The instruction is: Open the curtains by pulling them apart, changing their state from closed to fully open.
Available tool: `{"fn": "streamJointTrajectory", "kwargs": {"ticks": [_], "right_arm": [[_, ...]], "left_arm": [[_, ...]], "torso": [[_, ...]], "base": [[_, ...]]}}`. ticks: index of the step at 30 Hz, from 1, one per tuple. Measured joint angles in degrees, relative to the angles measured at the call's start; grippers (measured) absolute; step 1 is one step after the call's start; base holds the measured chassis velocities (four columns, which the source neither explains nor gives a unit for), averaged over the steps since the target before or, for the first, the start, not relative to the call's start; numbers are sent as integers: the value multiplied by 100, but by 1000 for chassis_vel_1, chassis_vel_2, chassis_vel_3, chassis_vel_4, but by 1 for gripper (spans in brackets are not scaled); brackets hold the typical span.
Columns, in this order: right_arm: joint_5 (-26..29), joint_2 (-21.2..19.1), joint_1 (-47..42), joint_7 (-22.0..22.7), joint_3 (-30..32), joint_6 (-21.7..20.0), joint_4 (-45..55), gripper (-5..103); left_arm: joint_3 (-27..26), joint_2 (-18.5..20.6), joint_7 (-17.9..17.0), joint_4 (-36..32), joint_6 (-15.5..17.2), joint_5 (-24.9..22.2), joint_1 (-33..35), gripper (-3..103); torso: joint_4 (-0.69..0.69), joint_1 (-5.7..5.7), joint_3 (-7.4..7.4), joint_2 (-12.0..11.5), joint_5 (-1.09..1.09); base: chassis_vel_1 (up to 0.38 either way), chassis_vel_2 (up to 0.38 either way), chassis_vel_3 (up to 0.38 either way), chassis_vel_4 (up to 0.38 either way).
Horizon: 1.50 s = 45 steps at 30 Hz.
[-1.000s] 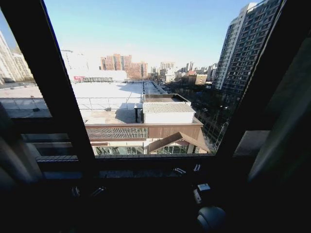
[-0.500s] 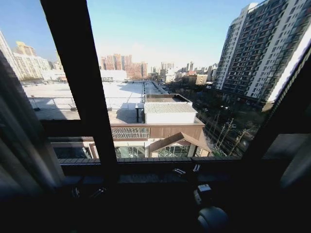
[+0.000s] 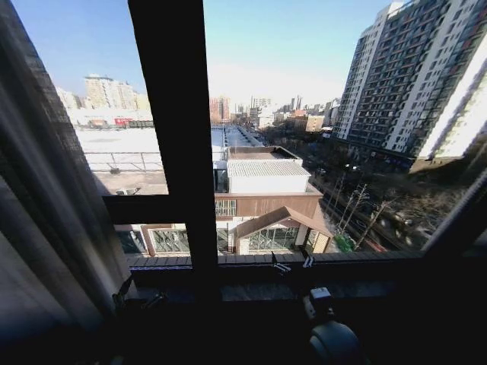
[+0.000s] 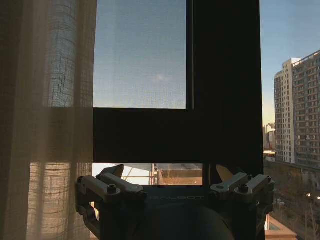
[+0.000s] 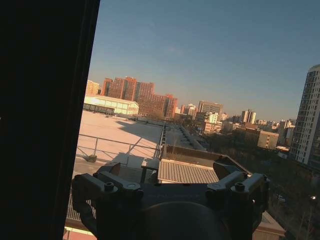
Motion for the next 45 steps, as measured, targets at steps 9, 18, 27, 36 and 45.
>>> {"fn": "streamJointTrajectory", "kwargs": {"ticks": [9,18,27,36,45], "right_arm": [[-114,33,-38,23,-132,186,-89,100],[-143,51,-59,111,-136,193,-98,100],[-146,117,-66,116,-113,195,-98,100],[-146,153,35,113,-133,202,-222,100],[-149,157,99,103,-154,213,-367,100]], "left_arm": [[7,-8,-6,84,2,-13,-3,100],[4,-24,-47,90,41,-23,-57,100],[10,-24,-182,16,92,34,-110,100],[238,-258,-560,-114,-251,353,266,100],[165,-440,-1420,-55,-483,606,324,100]], "torso": [[0,1,1,-1,-2],[0,2,0,0,-5],[-1,-2,0,1,4],[1,1,0,0,-4],[0,0,0,0,-1]], "base": [[280,423,-282,-438],[225,266,-229,-304],[3,-11,0,21],[-11,-11,23,3],[0,0,0,0]]}}
